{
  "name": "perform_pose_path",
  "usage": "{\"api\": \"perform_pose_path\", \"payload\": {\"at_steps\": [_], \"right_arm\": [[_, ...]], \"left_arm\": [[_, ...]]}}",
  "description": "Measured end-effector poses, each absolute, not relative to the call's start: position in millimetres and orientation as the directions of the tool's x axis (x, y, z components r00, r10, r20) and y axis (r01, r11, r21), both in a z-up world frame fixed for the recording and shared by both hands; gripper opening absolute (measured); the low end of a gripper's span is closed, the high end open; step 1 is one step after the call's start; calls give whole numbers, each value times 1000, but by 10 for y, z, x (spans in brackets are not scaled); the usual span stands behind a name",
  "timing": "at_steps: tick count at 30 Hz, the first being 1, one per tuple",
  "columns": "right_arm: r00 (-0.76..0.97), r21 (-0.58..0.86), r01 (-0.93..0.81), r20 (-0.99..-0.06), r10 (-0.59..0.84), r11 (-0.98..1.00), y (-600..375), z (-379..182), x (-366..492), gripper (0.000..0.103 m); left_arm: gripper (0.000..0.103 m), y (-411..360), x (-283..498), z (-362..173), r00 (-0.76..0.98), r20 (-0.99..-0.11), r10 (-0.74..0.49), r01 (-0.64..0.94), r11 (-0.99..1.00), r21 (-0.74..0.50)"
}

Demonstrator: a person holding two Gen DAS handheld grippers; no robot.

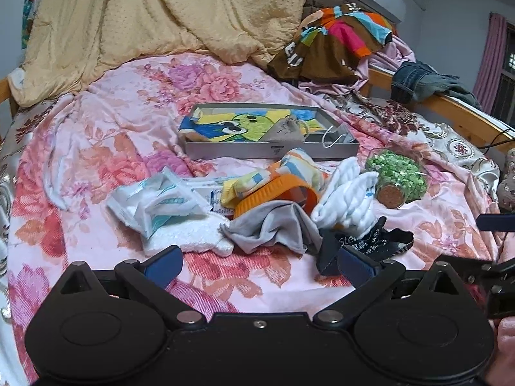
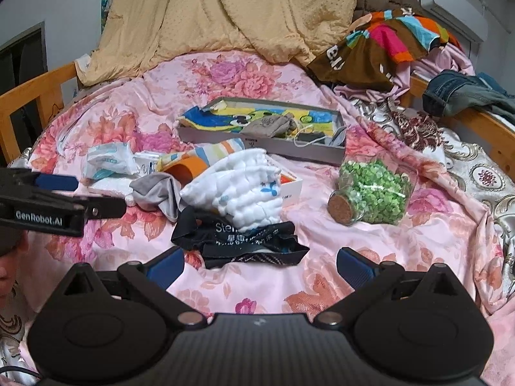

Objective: Organize soft objects
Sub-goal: 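Grasp the white fluffy glove with the left gripper while the right gripper grasps the black strap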

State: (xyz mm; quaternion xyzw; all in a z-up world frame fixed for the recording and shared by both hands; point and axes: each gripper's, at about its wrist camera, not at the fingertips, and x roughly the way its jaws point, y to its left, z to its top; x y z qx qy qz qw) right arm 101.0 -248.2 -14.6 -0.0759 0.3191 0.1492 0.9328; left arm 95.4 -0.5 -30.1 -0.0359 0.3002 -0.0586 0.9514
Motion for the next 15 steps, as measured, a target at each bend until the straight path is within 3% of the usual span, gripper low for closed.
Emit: {"api": "perform_pose_path", "payload": {"at_steps": [15], "right_arm": [[662, 155, -227, -700, 269, 962, -2742, -374, 1407, 103]], "left_arm": [[102, -366, 1511, -186, 788, -530, -313, 349, 936, -35]]}}
